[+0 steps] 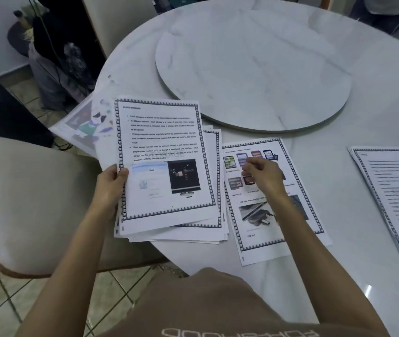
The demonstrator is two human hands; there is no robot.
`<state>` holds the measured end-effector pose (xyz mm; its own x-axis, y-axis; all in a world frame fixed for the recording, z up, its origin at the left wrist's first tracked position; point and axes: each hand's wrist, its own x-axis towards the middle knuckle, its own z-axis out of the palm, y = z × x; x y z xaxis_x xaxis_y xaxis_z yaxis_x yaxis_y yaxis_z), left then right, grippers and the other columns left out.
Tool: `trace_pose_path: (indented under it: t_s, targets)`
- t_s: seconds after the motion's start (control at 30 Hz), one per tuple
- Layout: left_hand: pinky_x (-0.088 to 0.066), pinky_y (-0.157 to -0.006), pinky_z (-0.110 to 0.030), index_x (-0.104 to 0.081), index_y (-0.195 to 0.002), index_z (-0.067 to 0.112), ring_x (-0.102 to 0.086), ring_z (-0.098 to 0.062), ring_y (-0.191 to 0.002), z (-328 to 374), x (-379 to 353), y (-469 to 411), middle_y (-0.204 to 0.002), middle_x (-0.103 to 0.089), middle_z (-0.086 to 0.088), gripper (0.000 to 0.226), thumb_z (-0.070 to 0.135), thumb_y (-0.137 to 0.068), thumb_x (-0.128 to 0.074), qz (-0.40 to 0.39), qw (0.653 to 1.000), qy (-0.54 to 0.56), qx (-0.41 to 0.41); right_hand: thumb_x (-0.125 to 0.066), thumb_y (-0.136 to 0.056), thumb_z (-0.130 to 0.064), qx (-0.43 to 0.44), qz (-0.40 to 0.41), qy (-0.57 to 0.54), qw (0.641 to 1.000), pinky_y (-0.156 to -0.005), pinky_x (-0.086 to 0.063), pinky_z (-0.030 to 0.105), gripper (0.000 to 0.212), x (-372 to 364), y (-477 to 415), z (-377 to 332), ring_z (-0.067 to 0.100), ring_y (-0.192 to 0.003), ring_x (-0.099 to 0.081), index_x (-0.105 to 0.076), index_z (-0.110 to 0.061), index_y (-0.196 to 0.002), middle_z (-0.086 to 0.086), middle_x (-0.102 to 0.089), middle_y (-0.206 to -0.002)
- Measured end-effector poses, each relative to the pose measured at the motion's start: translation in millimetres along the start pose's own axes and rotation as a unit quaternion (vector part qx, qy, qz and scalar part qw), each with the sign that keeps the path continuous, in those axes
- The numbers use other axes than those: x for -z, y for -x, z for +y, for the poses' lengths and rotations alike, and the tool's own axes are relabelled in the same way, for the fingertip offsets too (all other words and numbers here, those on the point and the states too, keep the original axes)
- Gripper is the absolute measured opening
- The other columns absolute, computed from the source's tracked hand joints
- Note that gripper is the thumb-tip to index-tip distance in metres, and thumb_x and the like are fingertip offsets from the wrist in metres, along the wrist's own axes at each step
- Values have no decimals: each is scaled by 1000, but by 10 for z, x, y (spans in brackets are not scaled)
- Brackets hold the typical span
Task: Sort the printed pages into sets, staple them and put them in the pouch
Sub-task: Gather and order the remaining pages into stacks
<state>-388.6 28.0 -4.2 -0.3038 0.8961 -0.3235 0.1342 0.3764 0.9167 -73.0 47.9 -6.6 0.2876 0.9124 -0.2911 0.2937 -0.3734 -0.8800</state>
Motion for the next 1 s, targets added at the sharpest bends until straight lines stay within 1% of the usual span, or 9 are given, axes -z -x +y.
trace_pose_path:
  t_s: [0.1,0.2,0.23,0.3,0.4,0.47,0.57,0.7,1.0]
  targets:
    - [-48,-86,-37,-58,-106,6,-59,-26,-95,-50,-42,-45,-113,-63,-16,19,15,-98,-42,-10,996,-85,-3,-59,-89,-8,-5,39,12,999,-71,-57,23,26,242,-9,109,21,-77,-65,-61,-2,-113,13,-67,-91]
    - [-40,-79,-31,-58,-108,0,-55,-29,-93,-54,-105,-64,-110,-63,-20,23,13,-97,-42,-3,979,-199,-37,-61,-87,-12,-6,81,58,995,-88,-54,40,26,454,5,231,27,-88,-66,-63,-5,-112,16,-68,-103]
    - [-37,-76,-30,-57,-110,-2,-55,-31,-94,-46,-127,-60,-108,-62,-22,25,12,-96,-43,4,971,-231,-52,-62,-87,-13,-6,92,73,993,-91,-52,40,26,512,18,271,27,-91,-65,-63,-5,-112,16,-67,-106]
    - [-36,-78,-31,-55,-116,-3,-54,-35,-99,-32,-160,-51,-111,-60,-22,27,11,-95,-45,30,959,-270,-79,-62,-87,-13,3,111,108,988,-92,-48,31,27,611,56,344,22,-91,-61,-63,-3,-112,16,-66,-108]
    - [-41,-89,-37,-53,-121,-1,-54,-38,-105,-54,-163,-73,-120,-55,-23,32,12,-92,-51,75,949,-287,-108,-62,-86,-13,15,124,149,981,-86,-41,23,29,715,115,450,21,-93,-58,-61,-1,-113,17,-65,-109]
    - [-40,-95,-41,-51,-124,0,-49,-39,-111,-85,-141,-97,-125,-48,-25,37,16,-91,-55,89,944,-303,-99,-63,-85,-12,23,128,180,975,-88,-39,25,31,750,133,520,28,-102,-58,-60,-1,-114,18,-60,-112]
    - [-34,-100,-45,-46,-130,1,-36,-38,-124,-112,-122,-113,-130,-44,-27,49,25,-89,-58,80,936,-338,-53,-66,-83,-15,11,126,263,956,-93,-36,36,42,761,143,585,36,-114,-45,-54,1,-119,23,-49,-120]
    - [-39,-98,-49,-45,-129,-1,-43,-43,-120,-115,-124,-124,-129,-46,-27,56,29,-86,-62,56,939,-338,0,-69,-80,-19,-9,127,328,936,-94,-35,44,52,740,167,594,39,-117,-37,-49,4,-121,25,-44,-123]
    - [-45,-87,-42,-41,-129,-2,-55,-40,-109,-53,-204,-19,-126,-54,-22,55,20,-85,-64,34,953,-299,44,-74,-76,-30,-114,166,334,921,-96,-35,42,66,762,165,558,40,-122,-35,-45,4,-124,27,-40,-129]
